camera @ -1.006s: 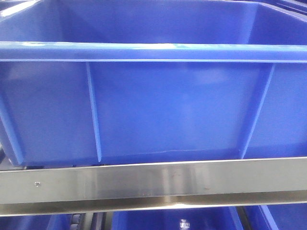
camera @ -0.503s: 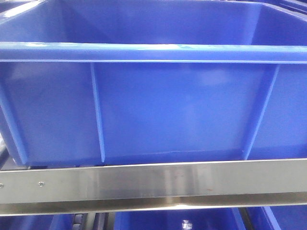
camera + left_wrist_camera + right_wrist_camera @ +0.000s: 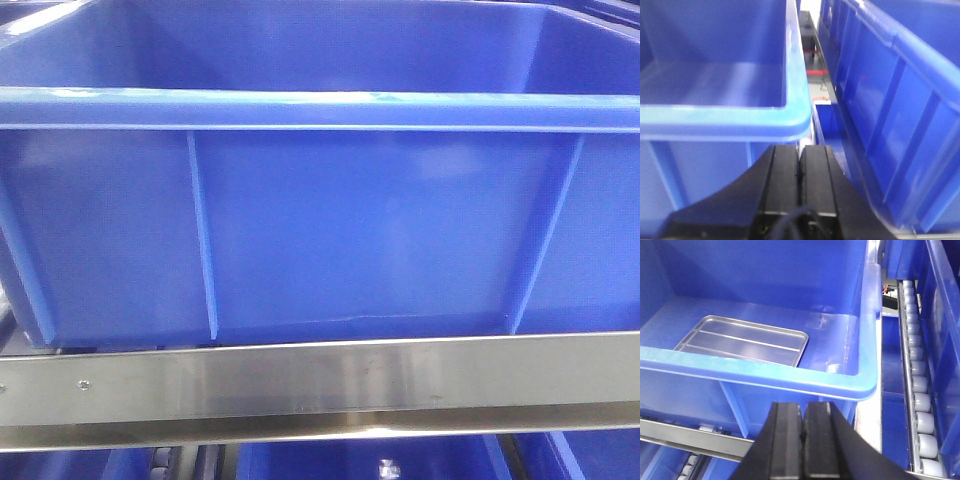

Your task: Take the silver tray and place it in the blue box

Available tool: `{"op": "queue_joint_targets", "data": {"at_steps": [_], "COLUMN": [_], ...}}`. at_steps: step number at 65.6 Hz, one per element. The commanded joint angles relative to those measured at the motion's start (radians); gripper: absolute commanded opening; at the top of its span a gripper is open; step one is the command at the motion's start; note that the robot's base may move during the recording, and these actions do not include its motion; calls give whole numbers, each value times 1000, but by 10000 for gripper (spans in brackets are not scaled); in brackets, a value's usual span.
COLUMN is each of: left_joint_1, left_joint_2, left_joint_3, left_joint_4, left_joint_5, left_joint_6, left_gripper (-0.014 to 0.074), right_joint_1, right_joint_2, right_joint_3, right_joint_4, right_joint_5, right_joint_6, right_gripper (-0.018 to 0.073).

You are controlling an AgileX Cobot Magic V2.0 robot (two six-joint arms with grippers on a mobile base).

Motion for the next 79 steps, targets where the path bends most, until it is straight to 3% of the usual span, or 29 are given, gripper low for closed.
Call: {"op": "queue_joint_targets", "data": {"at_steps": [1,45,52,63,69,79], "left_joint_1": [4,4,4,4,4,4], "left_joint_2": [-16,-16,-16,-16,-16,-16], "left_joint_3": [-3,-3,-3,-3,-3,-3], "left_joint_4": [-10,-10,-10,-10,-10,-10], "left_joint_5": [-96,-96,-96,-96,-96,-96], "left_joint_6": [0,0,0,0,0,0], "left_gripper": [-95,-95,-94,-94,-94,-95], "right_joint_1": [3,-10,-101,-317,-384,-408], "right_joint_2": [10,10,10,-23,-63,-141], "right_joint_3": [-29,-29,-24,72,166,310], "right_joint_4": [-23,-23,14,229,258,258], "right_joint_5": [-81,-91,-103,-265,-366,-455], "right_joint_6": [-8,-8,-58,-321,-335,-335], "right_gripper": [57,57,57,57,57,57]}}
